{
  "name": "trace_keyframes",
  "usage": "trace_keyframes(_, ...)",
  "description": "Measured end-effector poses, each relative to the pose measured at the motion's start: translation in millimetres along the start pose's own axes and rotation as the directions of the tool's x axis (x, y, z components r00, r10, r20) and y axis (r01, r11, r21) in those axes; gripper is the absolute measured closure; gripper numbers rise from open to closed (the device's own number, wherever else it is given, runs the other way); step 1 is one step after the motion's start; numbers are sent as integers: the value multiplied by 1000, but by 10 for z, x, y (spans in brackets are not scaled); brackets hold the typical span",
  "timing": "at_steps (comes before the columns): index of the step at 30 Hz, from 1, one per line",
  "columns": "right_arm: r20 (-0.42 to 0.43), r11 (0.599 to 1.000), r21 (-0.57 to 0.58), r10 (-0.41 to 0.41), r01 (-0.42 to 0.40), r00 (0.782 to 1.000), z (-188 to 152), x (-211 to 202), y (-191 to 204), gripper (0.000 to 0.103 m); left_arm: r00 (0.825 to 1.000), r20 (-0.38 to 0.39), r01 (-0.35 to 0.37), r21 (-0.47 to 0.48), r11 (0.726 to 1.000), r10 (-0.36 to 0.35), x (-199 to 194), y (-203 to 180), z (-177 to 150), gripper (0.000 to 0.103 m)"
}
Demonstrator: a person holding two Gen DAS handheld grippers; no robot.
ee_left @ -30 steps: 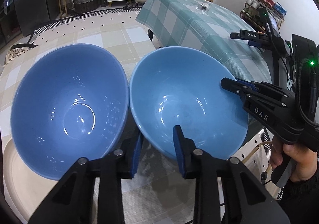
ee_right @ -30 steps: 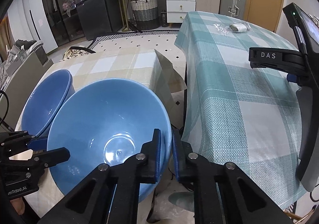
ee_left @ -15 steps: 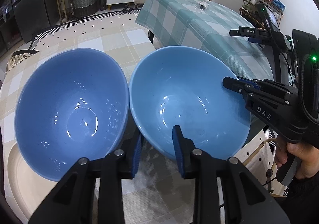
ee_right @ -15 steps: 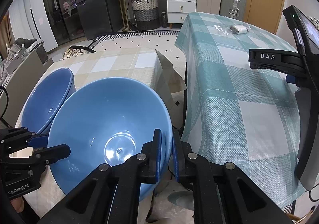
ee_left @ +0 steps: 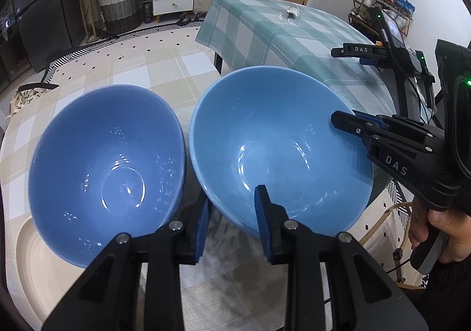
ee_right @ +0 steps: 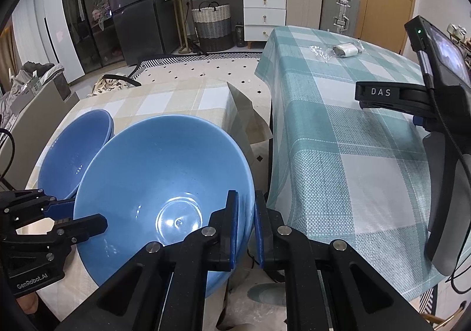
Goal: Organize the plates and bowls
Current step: 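Lift the lighter blue bowl with both tools over the darker blue bowl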
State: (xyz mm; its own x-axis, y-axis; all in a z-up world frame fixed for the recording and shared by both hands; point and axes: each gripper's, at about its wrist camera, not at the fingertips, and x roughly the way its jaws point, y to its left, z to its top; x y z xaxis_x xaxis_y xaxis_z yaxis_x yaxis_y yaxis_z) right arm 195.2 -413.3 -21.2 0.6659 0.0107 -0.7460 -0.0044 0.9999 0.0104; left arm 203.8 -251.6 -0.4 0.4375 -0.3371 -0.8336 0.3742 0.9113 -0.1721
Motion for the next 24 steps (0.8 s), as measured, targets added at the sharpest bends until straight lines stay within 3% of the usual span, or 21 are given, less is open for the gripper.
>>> trace_keyframes(24, 117, 1000, 25, -21, 18, 993, 16, -557, 20, 93, 997, 76, 14, 33, 999, -16, -300, -98, 91, 75)
